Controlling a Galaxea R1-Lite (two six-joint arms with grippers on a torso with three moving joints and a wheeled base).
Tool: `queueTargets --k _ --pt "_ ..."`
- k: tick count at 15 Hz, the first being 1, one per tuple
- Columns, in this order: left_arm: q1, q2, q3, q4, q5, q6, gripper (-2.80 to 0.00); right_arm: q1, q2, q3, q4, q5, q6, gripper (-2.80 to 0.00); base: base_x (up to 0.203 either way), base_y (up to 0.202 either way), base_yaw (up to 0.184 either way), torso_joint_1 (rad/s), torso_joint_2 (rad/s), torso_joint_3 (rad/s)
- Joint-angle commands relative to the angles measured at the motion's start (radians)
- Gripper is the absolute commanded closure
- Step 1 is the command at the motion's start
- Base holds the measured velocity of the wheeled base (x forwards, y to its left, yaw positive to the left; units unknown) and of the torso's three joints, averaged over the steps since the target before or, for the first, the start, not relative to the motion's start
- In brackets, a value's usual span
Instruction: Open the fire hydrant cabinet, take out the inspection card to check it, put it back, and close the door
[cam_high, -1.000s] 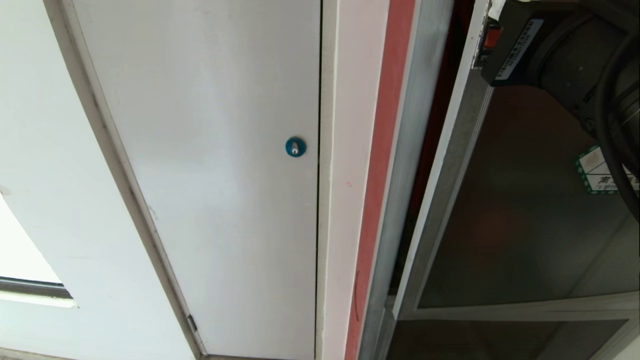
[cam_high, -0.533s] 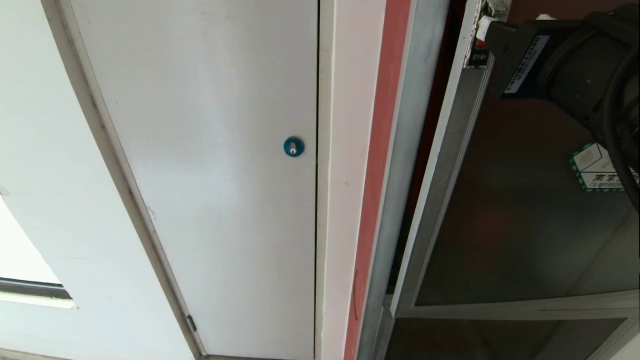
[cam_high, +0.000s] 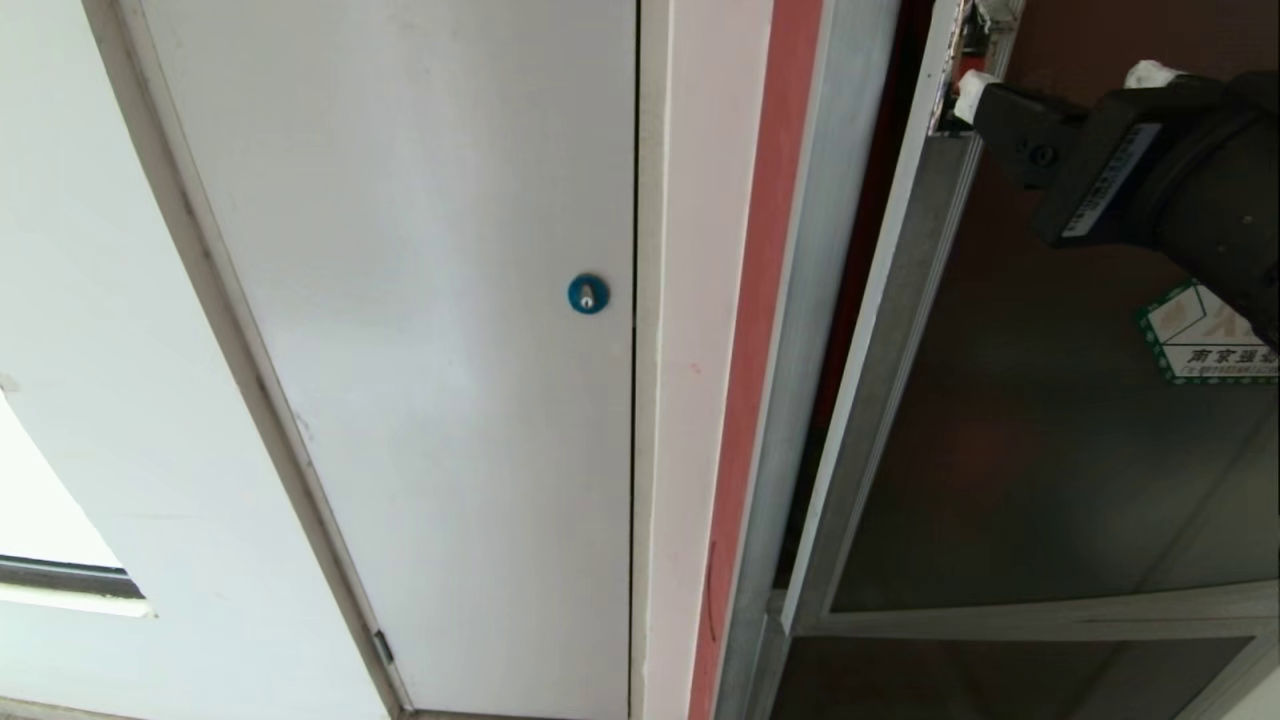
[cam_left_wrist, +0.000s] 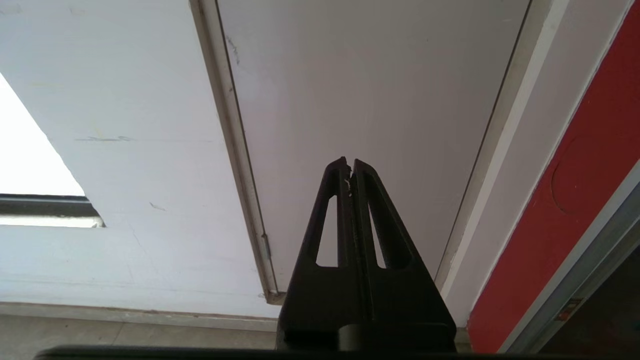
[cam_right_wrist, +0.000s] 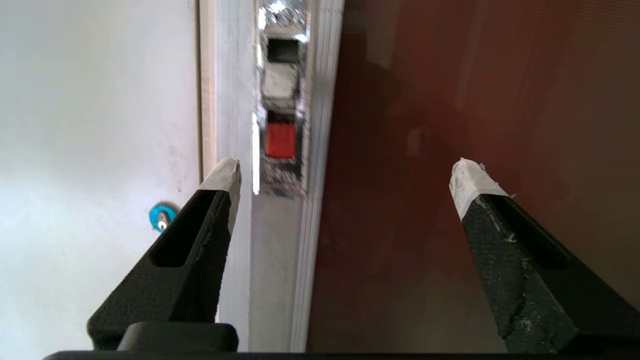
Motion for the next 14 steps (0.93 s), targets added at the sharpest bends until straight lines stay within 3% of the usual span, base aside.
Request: queueTargets --k 1,2,3,7,9,12,14 --pt "0.000 0.000 0.012 -0.001 0.000 0.000 0.00 0.000 -0.078 0.072 -0.004 -0.002 -0.002 -2.80 0.000 0.000 0.000 0.000 0.00 0.000" --pt "0.000 0.000 0.012 -0.001 0.000 0.000 0.00 -0.001 -0.106 0.103 -0.004 -0.002 -0.002 -2.80 0.000 0.000 0.000 0.000 0.00 0.000" --pt "0.000 0.000 0.012 -0.001 0.000 0.000 0.00 -0.001 -0.128 0.127 -0.004 -0.002 -0.002 0.00 0.000 0.000 0.000 0.000 0.00 0.000" --pt "0.000 0.000 0.012 -0.001 0.000 0.000 0.00 -0.011 -0.222 0.195 -0.001 -0.004 -0.002 0.00 0.000 0.000 0.000 0.000 0.00 0.000" --pt "0.000 0.000 0.012 -0.001 0.000 0.000 0.00 -0.026 -0.287 0.208 0.064 -0.004 0.001 0.00 0.000 0.000 0.000 0.000 0.00 0.000" --pt "0.000 0.000 0.012 -0.001 0.000 0.000 0.00 -0.109 -0.399 0.225 0.172 -0.004 0.005 0.00 0.000 0.000 0.000 0.000 0.00 0.000" --pt "0.000 0.000 0.012 -0.001 0.000 0.000 0.00 -0.208 -0.460 0.218 0.225 -0.004 0.005 0.00 0.000 0.000 0.000 0.000 0.00 0.000"
